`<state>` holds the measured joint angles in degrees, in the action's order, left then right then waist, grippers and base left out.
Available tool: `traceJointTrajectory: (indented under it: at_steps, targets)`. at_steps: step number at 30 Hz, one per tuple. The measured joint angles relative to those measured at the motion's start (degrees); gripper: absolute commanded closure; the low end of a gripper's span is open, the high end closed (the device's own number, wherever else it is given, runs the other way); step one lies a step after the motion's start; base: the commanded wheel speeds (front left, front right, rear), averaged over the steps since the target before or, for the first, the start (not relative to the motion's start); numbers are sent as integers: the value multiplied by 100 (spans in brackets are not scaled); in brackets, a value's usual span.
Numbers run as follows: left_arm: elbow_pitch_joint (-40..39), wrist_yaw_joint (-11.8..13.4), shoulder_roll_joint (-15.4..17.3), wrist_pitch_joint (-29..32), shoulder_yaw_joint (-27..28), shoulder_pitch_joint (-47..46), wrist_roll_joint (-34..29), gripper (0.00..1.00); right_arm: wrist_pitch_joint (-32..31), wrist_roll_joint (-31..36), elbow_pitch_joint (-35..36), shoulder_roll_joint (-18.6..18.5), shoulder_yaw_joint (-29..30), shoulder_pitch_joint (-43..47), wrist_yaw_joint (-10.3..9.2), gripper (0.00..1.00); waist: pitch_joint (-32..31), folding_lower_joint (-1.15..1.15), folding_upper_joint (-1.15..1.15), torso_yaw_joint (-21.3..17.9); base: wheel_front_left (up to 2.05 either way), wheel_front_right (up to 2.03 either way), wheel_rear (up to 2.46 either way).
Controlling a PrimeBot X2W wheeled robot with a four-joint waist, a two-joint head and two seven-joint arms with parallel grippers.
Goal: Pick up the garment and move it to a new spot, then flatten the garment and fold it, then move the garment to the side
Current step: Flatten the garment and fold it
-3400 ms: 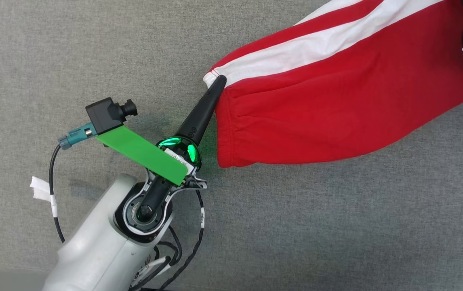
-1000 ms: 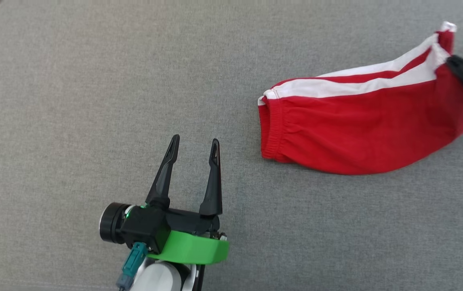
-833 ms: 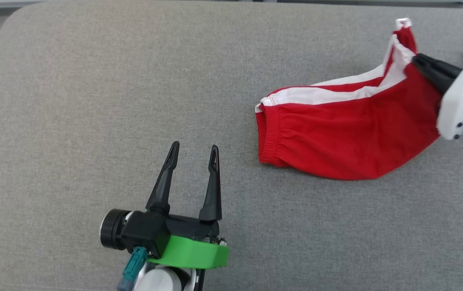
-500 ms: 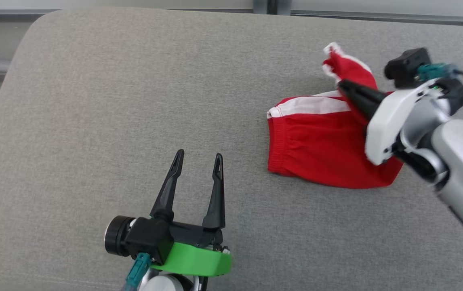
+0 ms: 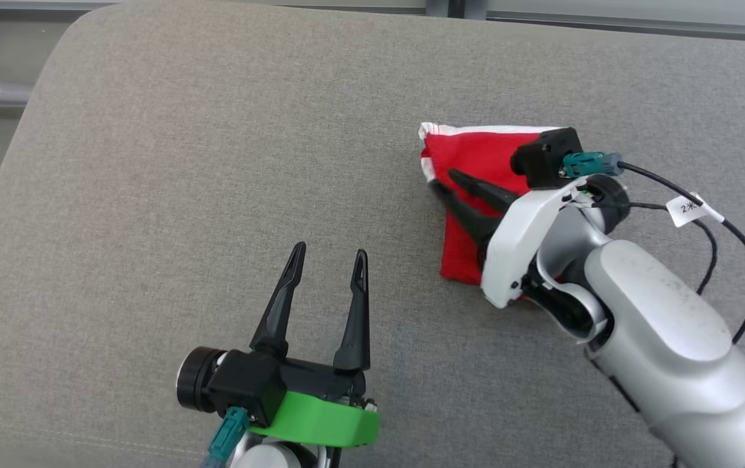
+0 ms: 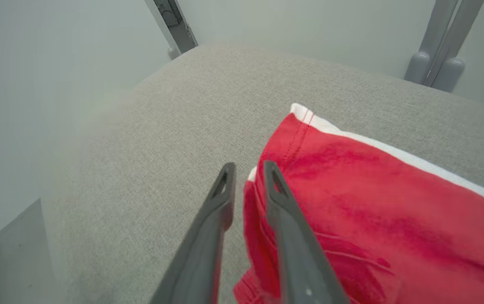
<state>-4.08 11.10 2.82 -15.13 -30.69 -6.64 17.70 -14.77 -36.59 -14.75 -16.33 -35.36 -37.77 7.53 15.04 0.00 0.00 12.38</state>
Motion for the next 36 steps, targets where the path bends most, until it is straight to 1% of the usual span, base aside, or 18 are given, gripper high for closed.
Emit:
traceJointTrajectory:
  at_steps: [2,4,7,9,13,16,18,19,21,25,27,28,29,32,35,36]
  targets:
    - [9,3,-1,0,-1,-8,11,0,143,-312,102,210,147,123,0,0,-9,0,0,-37,0,0,0]
    - [15,7,0,0,18,-8,14,0,343,-398,260,235,286,174,1,0,-27,0,0,-83,0,0,0]
    - [31,7,-1,0,69,-1,13,0,760,-304,463,-60,656,263,-2,0,-80,0,0,-169,0,0,0]
    - [31,7,-1,0,102,13,13,0,1096,-81,563,-303,964,449,-2,0,-137,0,0,-247,0,0,0]
    - [24,7,-2,0,193,94,35,0,1606,172,634,-576,1366,952,-3,0,-273,0,0,-367,0,0,0]
    - [23,7,-2,0,318,229,83,0,2109,508,643,-783,1473,1417,-3,0,-413,0,0,-458,0,0,0]
    - [14,13,-4,0,436,345,86,0,2486,724,580,-825,1532,1711,-3,0,-514,0,0,-518,0,0,0]
    - [-9,52,-2,0,508,424,92,0,2626,924,505,-835,1548,1873,-3,0,-574,0,0,-555,0,0,0]
    - [-10,52,-2,0,649,583,80,0,2821,1259,326,-767,1614,2149,-2,0,-694,0,0,-630,0,0,0]
    - [-24,45,-2,0,817,828,0,0,2947,1517,74,-433,1611,2504,1,0,-903,0,0,-753,0,0,0]
    - [-46,-10,-1,0,818,894,-32,0,2958,1597,-66,-335,1539,2569,0,0,-1012,0,0,-805,0,0,0]
    - [-56,-35,-3,0,802,896,-44,0,2960,1613,-109,-315,1523,2569,0,5,-1043,0,0,-809,0,0,0]
    - [-77,-56,-2,0,781,895,-66,0,2971,1633,-138,-309,1481,2558,0,100,-1063,0,0,-795,0,0,0]
    - [-135,-57,-2,0,681,879,-64,0,2977,1707,-285,-377,1303,2320,1,100,-1082,0,0,-708,0,0,0]
    - [-169,-56,-2,-1,521,822,-29,0,2978,1805,-568,-641,1051,1858,1,100,-1061,0,0,-575,0,0,0]
    - [-178,-55,-2,0,454,790,-3,0,2982,1813,-717,-751,889,1691,1,100,-1042,0,0,-515,0,0,0]
